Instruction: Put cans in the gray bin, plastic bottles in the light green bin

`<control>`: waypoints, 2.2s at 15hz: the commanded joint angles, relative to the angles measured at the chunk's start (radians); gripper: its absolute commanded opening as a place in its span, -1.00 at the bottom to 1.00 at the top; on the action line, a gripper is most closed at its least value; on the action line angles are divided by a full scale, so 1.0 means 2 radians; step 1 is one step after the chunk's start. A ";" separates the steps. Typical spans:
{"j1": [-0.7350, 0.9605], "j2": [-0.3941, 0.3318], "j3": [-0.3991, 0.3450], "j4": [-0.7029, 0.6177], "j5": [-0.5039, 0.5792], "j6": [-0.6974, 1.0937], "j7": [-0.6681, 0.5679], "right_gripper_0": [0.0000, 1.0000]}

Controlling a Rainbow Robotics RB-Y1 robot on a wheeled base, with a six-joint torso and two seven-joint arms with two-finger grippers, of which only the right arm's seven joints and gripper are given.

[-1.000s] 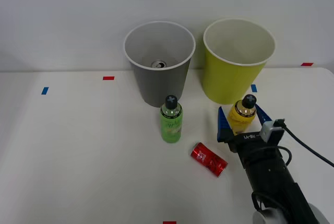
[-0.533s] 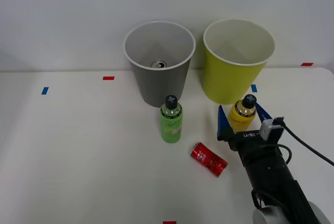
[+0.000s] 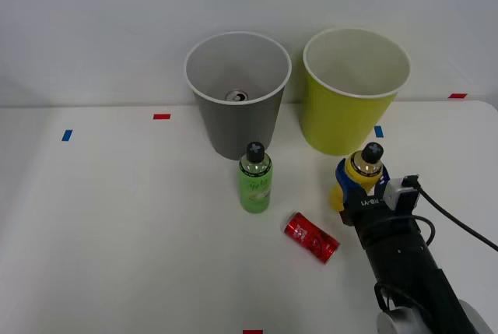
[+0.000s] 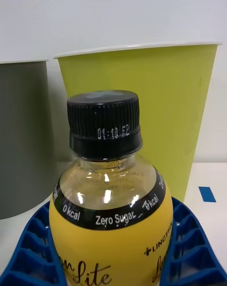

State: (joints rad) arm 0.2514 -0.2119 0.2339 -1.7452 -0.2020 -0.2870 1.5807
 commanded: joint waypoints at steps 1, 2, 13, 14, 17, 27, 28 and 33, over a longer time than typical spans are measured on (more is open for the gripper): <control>0.003 0.004 0.000 0.001 -0.002 -0.006 0.000 -1.00; 0.004 0.005 0.000 0.000 -0.002 -0.008 0.000 -1.00; 0.081 -0.028 -0.002 -0.067 -0.015 -0.111 -0.021 -1.00; 0.089 -0.038 -0.003 -0.094 -0.017 -0.093 -0.047 -1.00; 0.110 -0.062 -0.012 -0.170 -0.025 -0.065 -0.112 -1.00; -0.015 -0.024 -0.089 -0.300 -0.055 0.126 -0.213 -1.00; -0.041 -0.014 -0.097 -0.300 -0.055 0.156 -0.214 -1.00; -0.175 0.014 -0.145 -0.286 -0.055 0.327 -0.220 -1.00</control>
State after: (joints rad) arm -0.0326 -0.1989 -0.0227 -2.3387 -0.3130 0.3001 1.1465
